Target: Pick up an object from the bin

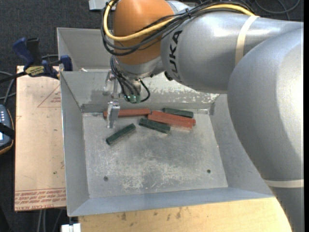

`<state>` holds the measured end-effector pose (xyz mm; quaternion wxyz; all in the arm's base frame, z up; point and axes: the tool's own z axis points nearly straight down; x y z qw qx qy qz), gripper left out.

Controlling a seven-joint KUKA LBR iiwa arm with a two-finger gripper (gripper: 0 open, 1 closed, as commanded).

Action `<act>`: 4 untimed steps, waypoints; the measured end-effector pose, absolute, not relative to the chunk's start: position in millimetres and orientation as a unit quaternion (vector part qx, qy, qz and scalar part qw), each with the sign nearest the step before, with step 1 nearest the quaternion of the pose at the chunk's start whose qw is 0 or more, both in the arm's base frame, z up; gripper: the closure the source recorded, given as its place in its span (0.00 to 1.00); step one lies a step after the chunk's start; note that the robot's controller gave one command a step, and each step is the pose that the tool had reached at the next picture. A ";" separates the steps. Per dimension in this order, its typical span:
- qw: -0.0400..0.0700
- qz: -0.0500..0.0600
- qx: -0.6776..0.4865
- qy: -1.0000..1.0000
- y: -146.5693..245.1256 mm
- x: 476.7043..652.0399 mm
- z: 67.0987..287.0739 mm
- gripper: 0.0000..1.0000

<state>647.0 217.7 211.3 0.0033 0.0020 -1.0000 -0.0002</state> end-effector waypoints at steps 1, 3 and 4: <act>-0.001 -0.001 0.001 -1.000 216.7 648.5 216.8 0.00; -0.002 -0.001 0.030 -1.000 195.4 639.5 99.6 0.00; -0.009 -0.002 0.114 -0.993 135.1 620.4 78.8 1.00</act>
Offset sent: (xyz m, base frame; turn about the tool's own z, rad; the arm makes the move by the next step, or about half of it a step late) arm 0.0005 -0.0341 -0.1000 -0.1541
